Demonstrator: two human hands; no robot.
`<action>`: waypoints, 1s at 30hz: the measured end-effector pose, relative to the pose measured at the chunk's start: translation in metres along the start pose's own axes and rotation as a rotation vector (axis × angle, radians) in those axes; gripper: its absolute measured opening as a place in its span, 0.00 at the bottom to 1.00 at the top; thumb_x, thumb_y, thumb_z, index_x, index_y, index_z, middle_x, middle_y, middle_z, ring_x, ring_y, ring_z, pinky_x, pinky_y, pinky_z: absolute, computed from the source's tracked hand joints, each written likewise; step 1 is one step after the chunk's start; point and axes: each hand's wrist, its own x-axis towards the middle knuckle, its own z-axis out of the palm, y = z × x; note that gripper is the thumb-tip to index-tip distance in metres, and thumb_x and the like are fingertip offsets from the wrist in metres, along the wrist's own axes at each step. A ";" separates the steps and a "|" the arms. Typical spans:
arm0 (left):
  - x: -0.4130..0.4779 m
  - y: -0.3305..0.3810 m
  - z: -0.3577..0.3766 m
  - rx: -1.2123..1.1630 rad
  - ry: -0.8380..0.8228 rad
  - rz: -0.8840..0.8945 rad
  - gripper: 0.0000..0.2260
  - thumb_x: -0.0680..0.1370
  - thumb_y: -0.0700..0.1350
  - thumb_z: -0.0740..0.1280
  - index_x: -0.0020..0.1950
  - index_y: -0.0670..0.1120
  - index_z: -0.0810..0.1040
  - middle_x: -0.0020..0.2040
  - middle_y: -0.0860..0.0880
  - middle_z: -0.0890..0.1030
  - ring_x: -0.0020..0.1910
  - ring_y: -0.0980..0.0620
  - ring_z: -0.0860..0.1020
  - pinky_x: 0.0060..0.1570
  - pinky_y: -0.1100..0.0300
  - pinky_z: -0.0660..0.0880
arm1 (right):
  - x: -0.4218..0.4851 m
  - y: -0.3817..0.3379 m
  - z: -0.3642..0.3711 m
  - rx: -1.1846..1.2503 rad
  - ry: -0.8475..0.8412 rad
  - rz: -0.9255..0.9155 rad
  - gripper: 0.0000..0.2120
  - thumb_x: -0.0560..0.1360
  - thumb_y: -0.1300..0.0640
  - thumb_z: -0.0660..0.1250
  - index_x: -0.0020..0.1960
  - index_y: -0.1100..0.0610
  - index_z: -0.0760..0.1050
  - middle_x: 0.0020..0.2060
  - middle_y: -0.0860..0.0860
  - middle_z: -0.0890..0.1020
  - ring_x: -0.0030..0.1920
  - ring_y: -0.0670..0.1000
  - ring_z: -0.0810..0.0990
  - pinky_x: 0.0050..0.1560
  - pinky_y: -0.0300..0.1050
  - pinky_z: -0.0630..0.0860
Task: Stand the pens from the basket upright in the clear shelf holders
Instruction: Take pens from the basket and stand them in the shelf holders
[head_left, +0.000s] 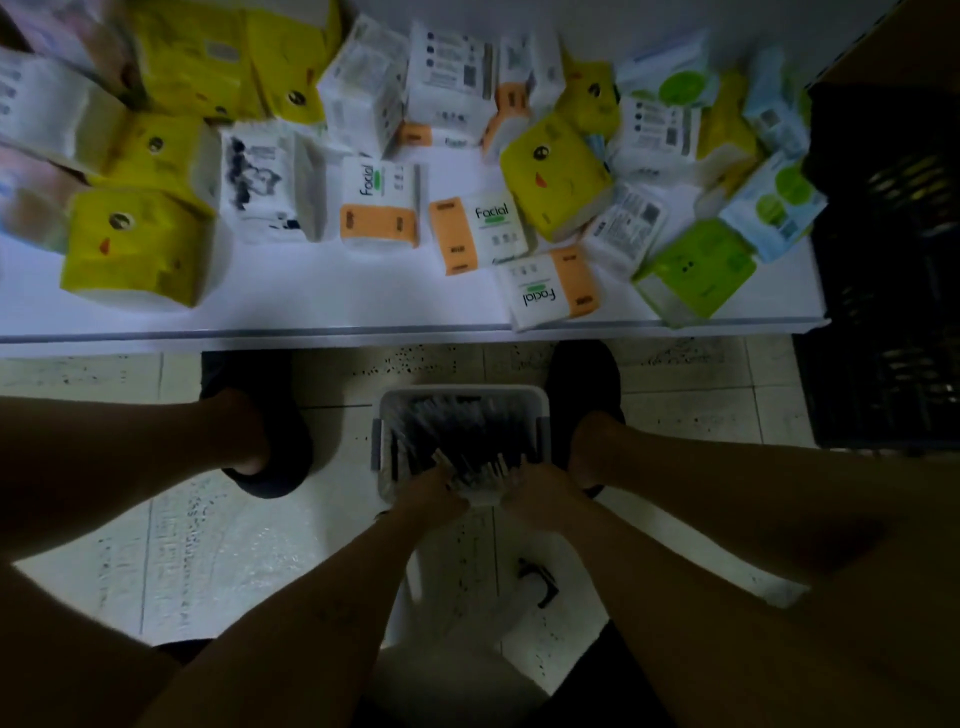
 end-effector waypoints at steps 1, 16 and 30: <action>0.002 0.001 0.003 0.003 -0.006 -0.010 0.27 0.77 0.44 0.68 0.74 0.42 0.64 0.68 0.41 0.73 0.65 0.44 0.73 0.60 0.56 0.72 | 0.001 0.003 0.000 0.016 -0.002 -0.002 0.13 0.81 0.57 0.60 0.43 0.65 0.76 0.33 0.53 0.69 0.45 0.58 0.76 0.44 0.49 0.73; 0.028 0.011 0.009 -0.296 0.069 -0.120 0.21 0.79 0.44 0.66 0.70 0.40 0.69 0.68 0.39 0.71 0.63 0.48 0.72 0.60 0.59 0.71 | 0.001 0.015 0.012 0.325 0.041 -0.014 0.09 0.80 0.58 0.62 0.53 0.63 0.77 0.51 0.59 0.79 0.55 0.57 0.77 0.58 0.50 0.73; 0.021 0.023 0.010 -0.474 -0.006 -0.174 0.19 0.81 0.41 0.62 0.72 0.39 0.67 0.69 0.40 0.70 0.67 0.41 0.69 0.58 0.59 0.68 | 0.007 0.022 0.004 0.282 -0.039 0.034 0.09 0.81 0.57 0.59 0.56 0.58 0.76 0.51 0.54 0.78 0.56 0.56 0.75 0.51 0.37 0.71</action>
